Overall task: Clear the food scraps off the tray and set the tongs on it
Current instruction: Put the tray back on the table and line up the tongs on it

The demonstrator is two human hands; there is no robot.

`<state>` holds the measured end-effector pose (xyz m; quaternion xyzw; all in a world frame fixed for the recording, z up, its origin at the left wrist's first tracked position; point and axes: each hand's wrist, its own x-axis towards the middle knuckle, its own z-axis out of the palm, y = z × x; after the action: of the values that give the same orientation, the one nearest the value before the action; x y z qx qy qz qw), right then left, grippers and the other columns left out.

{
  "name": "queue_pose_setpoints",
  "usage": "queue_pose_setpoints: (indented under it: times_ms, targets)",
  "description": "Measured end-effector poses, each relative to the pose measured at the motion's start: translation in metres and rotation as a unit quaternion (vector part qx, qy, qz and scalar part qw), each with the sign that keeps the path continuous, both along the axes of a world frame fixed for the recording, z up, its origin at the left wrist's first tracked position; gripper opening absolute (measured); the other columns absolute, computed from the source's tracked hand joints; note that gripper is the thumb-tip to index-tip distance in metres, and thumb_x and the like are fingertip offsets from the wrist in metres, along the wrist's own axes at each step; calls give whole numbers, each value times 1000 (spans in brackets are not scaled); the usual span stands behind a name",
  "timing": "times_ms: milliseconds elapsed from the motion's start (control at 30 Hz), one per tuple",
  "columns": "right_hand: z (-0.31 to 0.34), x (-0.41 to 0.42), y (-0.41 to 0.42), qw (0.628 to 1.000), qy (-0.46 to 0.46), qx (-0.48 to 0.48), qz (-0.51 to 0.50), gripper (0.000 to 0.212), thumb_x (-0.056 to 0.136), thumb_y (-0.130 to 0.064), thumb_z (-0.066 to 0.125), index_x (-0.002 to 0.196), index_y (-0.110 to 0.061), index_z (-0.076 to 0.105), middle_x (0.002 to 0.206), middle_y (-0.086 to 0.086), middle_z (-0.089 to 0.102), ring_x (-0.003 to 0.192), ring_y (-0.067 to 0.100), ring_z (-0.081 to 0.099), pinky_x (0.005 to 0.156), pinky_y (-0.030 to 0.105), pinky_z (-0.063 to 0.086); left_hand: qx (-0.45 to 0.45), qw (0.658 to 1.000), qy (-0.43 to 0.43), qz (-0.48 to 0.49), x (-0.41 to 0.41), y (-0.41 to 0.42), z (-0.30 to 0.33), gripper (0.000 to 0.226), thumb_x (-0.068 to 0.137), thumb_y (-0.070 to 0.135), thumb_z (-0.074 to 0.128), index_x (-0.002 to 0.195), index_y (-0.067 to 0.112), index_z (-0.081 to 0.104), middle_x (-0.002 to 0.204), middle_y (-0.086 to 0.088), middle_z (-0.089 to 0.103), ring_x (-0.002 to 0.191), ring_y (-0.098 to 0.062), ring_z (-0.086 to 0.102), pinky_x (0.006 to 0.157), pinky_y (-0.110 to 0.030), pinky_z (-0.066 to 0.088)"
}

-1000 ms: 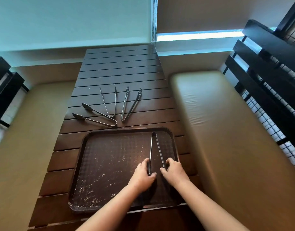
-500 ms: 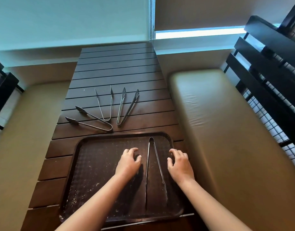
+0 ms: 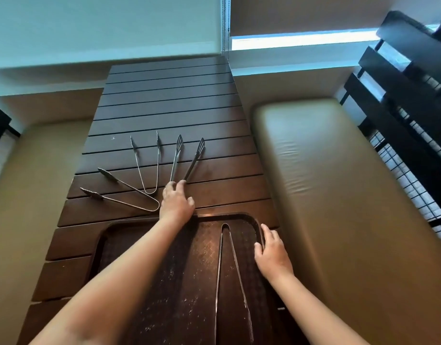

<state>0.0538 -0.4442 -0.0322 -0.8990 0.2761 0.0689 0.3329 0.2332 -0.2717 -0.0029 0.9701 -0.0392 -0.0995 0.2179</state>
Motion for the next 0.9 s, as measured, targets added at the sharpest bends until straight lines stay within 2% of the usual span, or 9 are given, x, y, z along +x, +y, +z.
queue_pose_setpoints:
  times_ms: [167, 400, 600, 800, 900]
  targets:
    - [-8, 8, -2, 1000, -13, -22, 2, 52, 99, -21, 38, 149, -20, 22, 149, -1, 35, 131, 14, 42, 99, 22, 38, 67, 997, 33, 21, 34, -6, -10, 65, 90, 27, 52, 146, 16, 21, 148, -17, 23, 136, -33, 25, 106, -44, 29]
    - [-13, 8, -5, 998, -11, -51, 24, 52, 100, -22, 36, 149, -19, 20, 146, -3, 40, 126, 13, 45, 98, 23, 38, 116, 991, 45, 56, 54, -13, -23, 71, 89, 34, 56, 146, 18, 17, 142, -17, 34, 128, -35, 35, 103, -43, 33]
    - [-10, 8, -8, 999, -2, -37, 33, 53, 100, -23, 37, 149, -20, 18, 146, -2, 40, 126, 14, 45, 98, 24, 38, 22, 993, 66, 100, 53, -13, -32, 64, 91, 9, 49, 146, 16, 18, 141, -17, 34, 126, -37, 33, 102, -46, 33]
    - [1, 5, -10, 999, 27, 1, 36, 57, 99, -28, 39, 150, -23, 15, 150, 0, 30, 131, 17, 38, 100, 26, 36, -77, 990, 32, 110, 26, -14, -9, 67, 92, 12, 50, 148, 10, 14, 137, -20, 40, 127, -38, 36, 104, -44, 30]
    - [10, 4, -4, 999, -9, -26, 22, 56, 98, -29, 42, 148, -19, 20, 143, 3, 32, 127, 17, 33, 100, 26, 35, -124, 989, 14, 76, 1, -3, 0, 69, 90, 10, 54, 148, 6, 16, 140, -20, 39, 128, -36, 37, 107, -40, 29]
